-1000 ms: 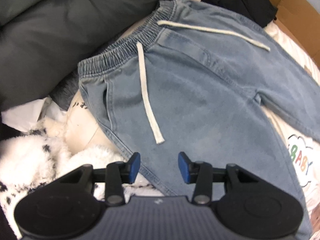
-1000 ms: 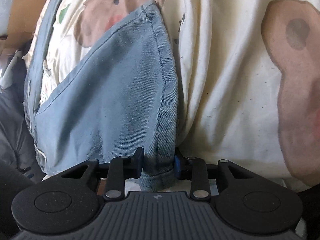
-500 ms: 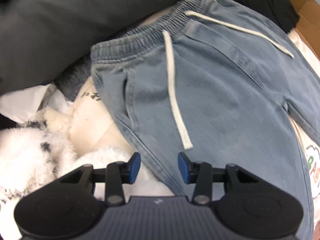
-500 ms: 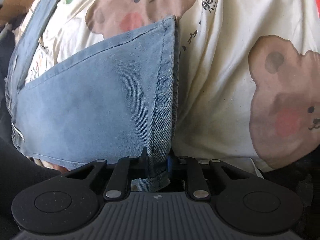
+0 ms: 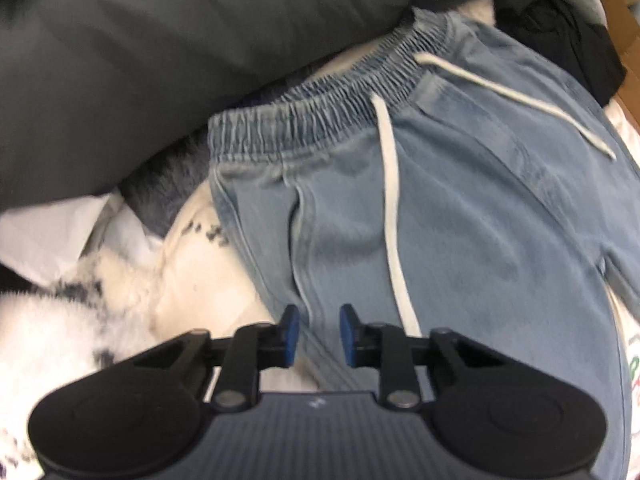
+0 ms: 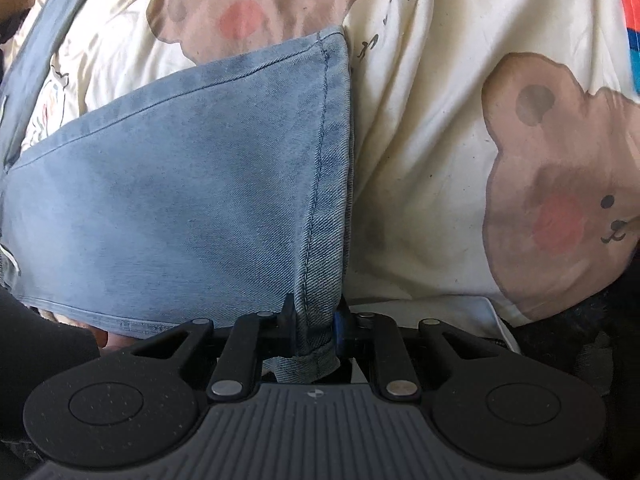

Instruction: Fold clothes

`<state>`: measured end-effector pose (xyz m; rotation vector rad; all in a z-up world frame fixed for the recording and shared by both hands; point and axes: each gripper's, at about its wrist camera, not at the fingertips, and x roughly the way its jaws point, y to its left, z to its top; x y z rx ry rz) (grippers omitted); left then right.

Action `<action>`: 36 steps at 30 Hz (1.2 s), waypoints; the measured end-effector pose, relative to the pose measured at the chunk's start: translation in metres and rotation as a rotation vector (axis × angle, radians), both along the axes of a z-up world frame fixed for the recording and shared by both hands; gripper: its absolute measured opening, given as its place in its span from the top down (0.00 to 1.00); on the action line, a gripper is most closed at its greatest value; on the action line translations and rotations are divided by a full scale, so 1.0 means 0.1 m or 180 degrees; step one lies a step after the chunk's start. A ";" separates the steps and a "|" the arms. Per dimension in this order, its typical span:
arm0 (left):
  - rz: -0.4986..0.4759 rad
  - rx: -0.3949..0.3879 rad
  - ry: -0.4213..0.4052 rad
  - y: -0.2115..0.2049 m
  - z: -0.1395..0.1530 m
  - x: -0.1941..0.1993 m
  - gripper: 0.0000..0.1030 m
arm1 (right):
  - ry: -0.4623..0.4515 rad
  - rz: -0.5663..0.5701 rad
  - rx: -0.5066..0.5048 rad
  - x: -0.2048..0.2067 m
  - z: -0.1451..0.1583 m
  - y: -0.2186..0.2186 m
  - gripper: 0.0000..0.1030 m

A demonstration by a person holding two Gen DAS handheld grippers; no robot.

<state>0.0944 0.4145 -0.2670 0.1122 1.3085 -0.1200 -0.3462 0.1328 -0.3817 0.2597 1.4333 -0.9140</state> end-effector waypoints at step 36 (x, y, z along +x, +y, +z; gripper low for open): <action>-0.0037 -0.0109 -0.0013 -0.08 -0.12 0.42 0.89 | 0.0461 0.1637 -0.1152 0.71 0.08 0.14 0.58</action>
